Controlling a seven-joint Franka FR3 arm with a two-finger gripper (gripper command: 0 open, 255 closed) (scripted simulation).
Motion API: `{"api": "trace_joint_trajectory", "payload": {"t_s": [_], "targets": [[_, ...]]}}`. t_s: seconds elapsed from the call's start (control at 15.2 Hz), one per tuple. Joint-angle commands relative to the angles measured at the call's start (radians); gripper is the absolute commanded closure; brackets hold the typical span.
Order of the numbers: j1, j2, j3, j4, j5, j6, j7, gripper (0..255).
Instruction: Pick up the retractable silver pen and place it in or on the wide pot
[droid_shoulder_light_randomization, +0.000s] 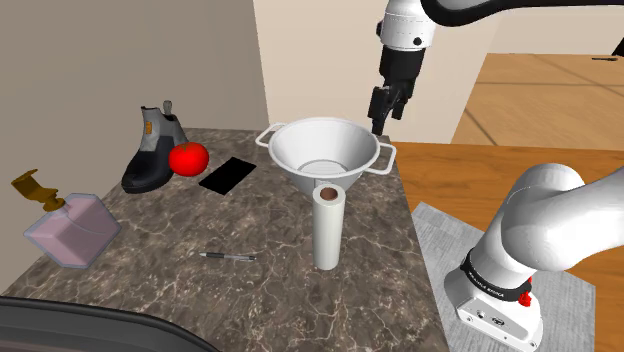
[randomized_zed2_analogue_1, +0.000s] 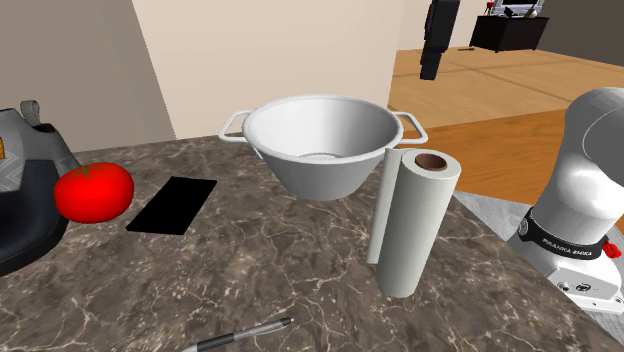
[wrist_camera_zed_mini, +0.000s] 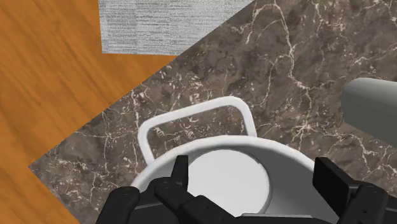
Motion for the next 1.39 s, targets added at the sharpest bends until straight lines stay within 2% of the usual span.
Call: {"api": "trace_joint_trajectory", "payload": {"t_s": [0.0,0.73,1.32], "targets": [[0.0,0.0,0.0,0.0,0.0,0.0,0.0,0],[0.093,0.314,0.121,0.069,0.063,0.241,-0.007,0],[0.154,0.599,0.221,0.207,0.052,0.384,0.002,0]]}}
